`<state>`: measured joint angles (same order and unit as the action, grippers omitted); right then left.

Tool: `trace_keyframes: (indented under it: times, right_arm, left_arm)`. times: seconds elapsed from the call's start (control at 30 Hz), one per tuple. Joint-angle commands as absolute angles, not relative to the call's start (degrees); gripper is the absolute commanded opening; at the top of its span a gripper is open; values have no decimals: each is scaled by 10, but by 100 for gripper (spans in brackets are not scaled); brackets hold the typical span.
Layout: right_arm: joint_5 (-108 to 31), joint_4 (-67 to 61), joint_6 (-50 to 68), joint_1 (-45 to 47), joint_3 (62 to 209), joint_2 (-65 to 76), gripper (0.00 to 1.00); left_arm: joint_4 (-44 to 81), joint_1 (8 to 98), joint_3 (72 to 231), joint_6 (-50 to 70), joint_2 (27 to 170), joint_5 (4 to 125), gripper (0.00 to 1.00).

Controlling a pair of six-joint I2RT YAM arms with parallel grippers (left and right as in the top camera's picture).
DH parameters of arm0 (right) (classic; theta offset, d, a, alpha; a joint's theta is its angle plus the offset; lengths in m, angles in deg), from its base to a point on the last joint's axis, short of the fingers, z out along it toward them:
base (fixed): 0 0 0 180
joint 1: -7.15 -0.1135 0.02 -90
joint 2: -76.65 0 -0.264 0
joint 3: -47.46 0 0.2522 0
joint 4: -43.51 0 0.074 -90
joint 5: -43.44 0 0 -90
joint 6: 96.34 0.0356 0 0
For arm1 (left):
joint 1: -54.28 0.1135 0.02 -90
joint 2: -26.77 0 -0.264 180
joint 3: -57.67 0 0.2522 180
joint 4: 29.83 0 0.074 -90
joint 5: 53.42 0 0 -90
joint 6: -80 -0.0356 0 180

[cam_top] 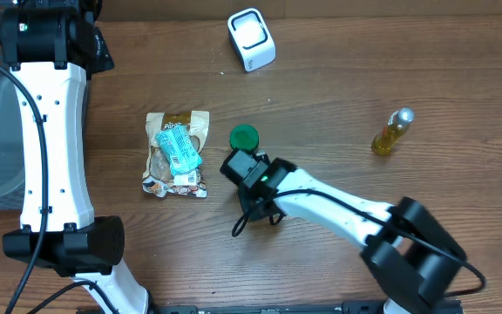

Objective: Scan the item barcode

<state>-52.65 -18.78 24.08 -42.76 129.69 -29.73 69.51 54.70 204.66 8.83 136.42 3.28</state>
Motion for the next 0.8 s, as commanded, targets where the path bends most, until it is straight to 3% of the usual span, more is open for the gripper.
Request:
trace_keyframes:
  times: [0.0, 0.23, 0.43, 0.77]
  right_arm:
    - [-577, -188, 267, -428, 1307, -308, 38]
    - [-583, -187, 263, -428, 1310, -308, 38]
    - [-630, -261, 262, -428, 1378, -308, 45]
    - [-620, -304, 236, -428, 1425, -308, 44]
  left_arm:
    - [694, 546, 2057, 78, 1361, 22, 99]
    - [694, 546, 2057, 78, 1361, 22, 99]
    - [694, 546, 2057, 78, 1361, 22, 100]
    - [694, 546, 2057, 78, 1361, 22, 100]
